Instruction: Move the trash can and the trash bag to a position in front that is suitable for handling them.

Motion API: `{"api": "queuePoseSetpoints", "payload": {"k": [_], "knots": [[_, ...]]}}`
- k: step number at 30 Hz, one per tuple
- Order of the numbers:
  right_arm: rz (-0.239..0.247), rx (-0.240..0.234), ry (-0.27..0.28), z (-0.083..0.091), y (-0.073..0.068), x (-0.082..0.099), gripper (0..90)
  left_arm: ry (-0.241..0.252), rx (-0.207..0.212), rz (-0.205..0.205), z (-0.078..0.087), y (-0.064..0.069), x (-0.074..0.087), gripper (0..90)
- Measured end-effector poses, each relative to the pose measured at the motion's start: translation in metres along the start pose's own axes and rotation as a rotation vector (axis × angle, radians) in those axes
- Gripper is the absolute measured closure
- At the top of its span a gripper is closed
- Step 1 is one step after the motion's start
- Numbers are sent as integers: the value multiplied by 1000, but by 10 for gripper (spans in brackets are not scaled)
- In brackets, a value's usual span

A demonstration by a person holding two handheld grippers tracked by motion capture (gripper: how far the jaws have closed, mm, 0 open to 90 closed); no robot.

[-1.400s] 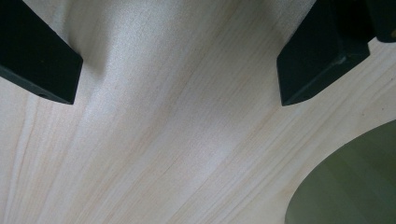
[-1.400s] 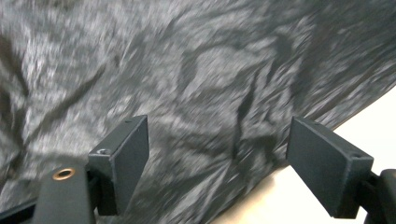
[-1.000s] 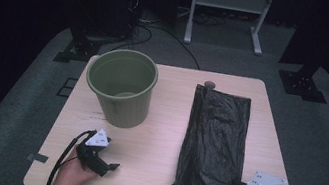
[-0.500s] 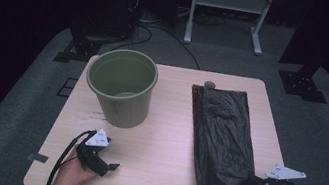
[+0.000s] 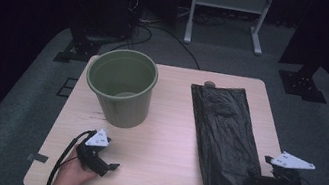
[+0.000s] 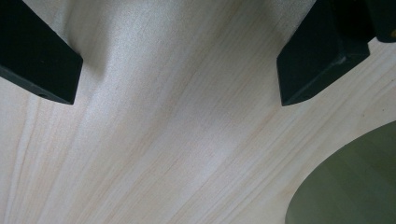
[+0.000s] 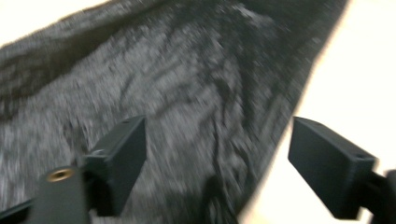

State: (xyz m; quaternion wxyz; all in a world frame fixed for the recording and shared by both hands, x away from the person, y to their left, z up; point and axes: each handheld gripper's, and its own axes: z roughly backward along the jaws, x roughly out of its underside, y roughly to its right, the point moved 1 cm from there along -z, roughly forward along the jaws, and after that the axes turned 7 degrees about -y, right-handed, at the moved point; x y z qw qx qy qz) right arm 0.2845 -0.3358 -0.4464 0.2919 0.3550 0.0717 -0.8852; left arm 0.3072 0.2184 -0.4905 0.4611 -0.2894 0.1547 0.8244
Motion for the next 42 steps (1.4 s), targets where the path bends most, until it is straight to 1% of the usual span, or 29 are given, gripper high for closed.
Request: {"api": "queuePoseSetpoints", "payload": {"k": [2, 4, 6, 7, 8, 9, 10, 12, 15, 16, 18, 20, 23, 25, 27, 32, 34, 38, 42], "knots": [[22, -35, 12, -9, -6, -9, 155, 0, 0, 0, 0, 0, 0, 0], [35, -62, 14, -17, -9, -16, 120, 0, 0, 0, 0, 0, 0, 0], [41, -95, 27, -24, -11, -20, 104, 1, 0, 1, 0, 0, 0, 0], [40, -113, 34, -31, -13, -23, 68, 1, -1, 2, 0, 0, 0, 0], [40, -113, 34, -31, -13, -23, 68, 0, -4, 5, 0, 0, 0, 0], [42, -127, 30, -38, -13, -25, 45, 2, -8, 12, 0, 0, 0, 0], [42, -127, 30, -38, -13, -25, 45, 2, -13, 18, 0, -1, 0, 0], [39, -126, 25, -45, -14, -24, 20, 3, -21, 30, 0, -1, 0, 0], [41, -143, 12, -58, -15, -20, 9, 4, -21, 28, 0, -2, 0, 0], [41, -143, 12, -58, -15, -20, 9, 3, -21, 27, 0, -1, 0, 0], [41, -142, -14, -62, -15, -18, 9, 1, -15, 21, 0, -1, 0, 0], [41, -150, -14, -65, -16, -17, 10, -2, -4, 21, 1, -1, 0, 0], [40, -149, -40, -71, -16, -14, 10, 4, 6, 28, 5, -1, 0, 0], [36, -153, -67, -74, -16, -13, 10, 14, 9, 36, 8, -1, 0, 0], [37, -151, -67, -74, -16, -12, 9, 29, 12, 45, 12, 0, -1, 0], [40, -151, -60, -74, -16, -11, 9, 40, -5, 45, 22, 1, -6, 0], [40, -151, -60, -74, -16, -11, 8, 46, -1, 46, 27, 2, -10, 0], [42, -153, -62, -74, -16, -11, 3, 63, -14, 60, 35, 4, -15, 0], [42, -153, -62, -74, -16, -11, 3, 78, -14, 72, 47, 4, -21, 0]]}}
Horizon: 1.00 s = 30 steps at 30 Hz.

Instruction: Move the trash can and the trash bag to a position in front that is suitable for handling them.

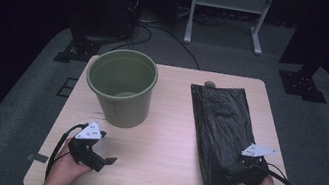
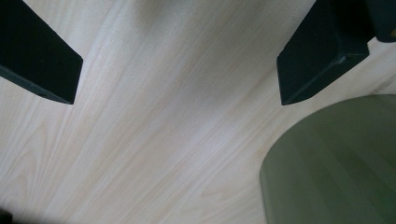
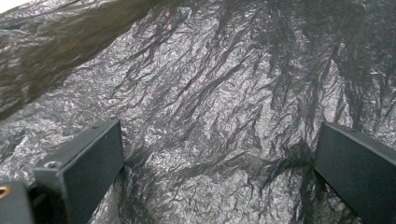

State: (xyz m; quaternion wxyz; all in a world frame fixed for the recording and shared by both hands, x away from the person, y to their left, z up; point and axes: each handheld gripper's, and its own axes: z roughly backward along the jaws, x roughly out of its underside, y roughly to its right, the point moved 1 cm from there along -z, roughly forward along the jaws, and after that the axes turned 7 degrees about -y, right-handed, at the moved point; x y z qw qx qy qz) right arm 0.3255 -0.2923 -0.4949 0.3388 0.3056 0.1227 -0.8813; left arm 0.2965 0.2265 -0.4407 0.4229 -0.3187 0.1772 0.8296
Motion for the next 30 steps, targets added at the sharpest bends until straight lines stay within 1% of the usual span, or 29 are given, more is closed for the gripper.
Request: {"api": "queuePoseSetpoints", "payload": {"k": [5, 11, 14, 16, 17, 18, 20, 25, 30], "knots": [[0, 0, 0, 0, 0, 0, 3, 27, 1, 14, 14, -1, -7, 0], [0, 0, 0, 0, 0, 0, 3, 20, 3, 18, 27, -2, -14, 0], [0, 0, 0, 0, 0, 0, 3, 29, 7, 21, 34, -3, -20, 0], [0, 0, 0, 0, 0, 0, 3, 29, 5, 20, 39, -5, -25, 0], [0, 0, 0, 0, 0, 0, 2, 30, -1, 22, 44, -6, -30, 0], [0, 0, 0, 0, 0, 0, 2, 30, -1, 22, 44, -6, -30, 0], [0, 0, 0, 0, 0, 0, 3, 35, -10, 28, 49, -8, -35, 0], [-1, 0, 0, 0, 0, 0, 3, 39, -10, 40, 64, -13, -45, 0], [0, 0, 0, 0, 0, 0, 3, 44, -20, 45, 77, -19, -55, 0]]}}
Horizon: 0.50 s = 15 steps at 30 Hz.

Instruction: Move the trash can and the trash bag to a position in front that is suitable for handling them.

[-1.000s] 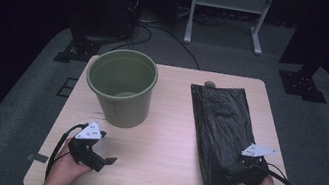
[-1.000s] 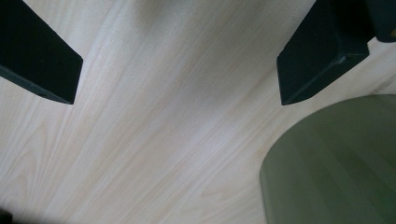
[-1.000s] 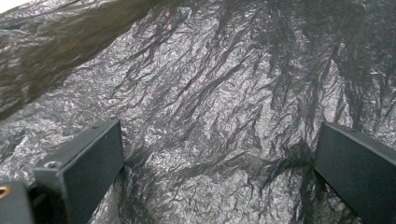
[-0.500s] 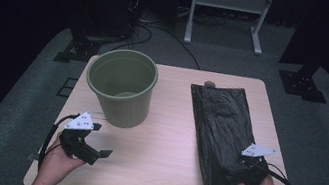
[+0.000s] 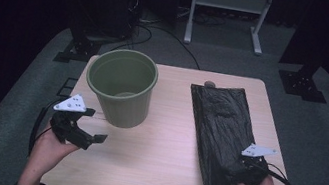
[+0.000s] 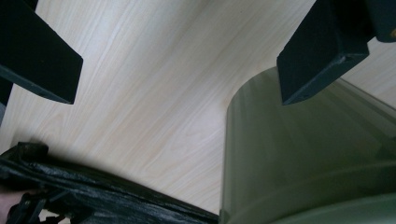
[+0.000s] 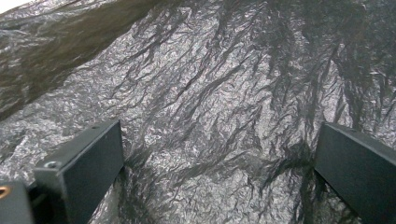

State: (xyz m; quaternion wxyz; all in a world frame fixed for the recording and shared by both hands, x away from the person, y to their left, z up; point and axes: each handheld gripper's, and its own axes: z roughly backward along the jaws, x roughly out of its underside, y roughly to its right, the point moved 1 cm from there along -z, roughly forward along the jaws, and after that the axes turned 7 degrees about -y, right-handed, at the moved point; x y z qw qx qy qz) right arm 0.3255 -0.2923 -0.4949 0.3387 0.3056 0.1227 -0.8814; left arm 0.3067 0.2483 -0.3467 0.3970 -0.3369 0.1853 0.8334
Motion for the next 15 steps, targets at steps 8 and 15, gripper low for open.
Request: {"api": "queuePoseSetpoints", "payload": {"k": [8, 15], "knots": [[0, 0, 0, 0, 0, 0, 3, 35, -8, 7, 21, -13, -22, 0], [0, -1, 0, 0, 0, 0, 3, 53, -15, 7, 32, -27, -43, 0]]}}
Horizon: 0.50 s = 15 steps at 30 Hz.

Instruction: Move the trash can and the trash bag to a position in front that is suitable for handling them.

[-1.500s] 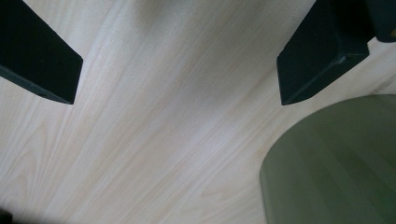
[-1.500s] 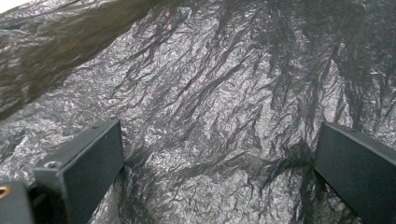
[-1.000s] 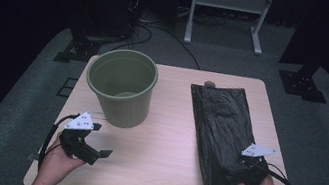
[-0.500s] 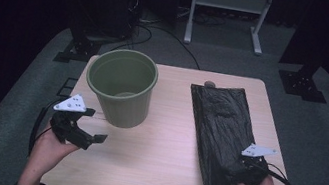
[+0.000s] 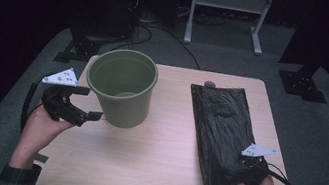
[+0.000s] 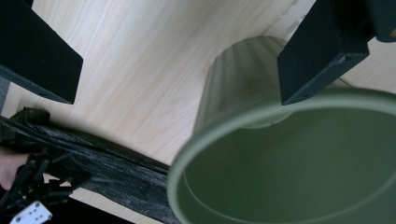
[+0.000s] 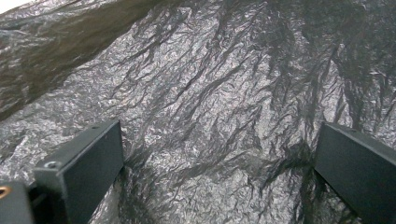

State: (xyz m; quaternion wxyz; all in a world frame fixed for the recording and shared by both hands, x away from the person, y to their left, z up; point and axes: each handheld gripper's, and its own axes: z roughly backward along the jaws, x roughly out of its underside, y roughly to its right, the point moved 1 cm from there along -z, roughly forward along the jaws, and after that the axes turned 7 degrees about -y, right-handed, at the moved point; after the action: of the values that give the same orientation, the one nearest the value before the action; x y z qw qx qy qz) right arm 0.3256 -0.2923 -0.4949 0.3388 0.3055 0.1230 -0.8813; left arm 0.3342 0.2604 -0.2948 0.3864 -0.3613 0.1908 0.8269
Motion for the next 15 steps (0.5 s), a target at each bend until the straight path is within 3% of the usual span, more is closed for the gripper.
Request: {"api": "queuePoseSetpoints", "payload": {"k": [15], "knots": [[1, -2, 0, 0, 0, 0, 3, -26, -43, 14, -7, -45, -31, 0]]}}
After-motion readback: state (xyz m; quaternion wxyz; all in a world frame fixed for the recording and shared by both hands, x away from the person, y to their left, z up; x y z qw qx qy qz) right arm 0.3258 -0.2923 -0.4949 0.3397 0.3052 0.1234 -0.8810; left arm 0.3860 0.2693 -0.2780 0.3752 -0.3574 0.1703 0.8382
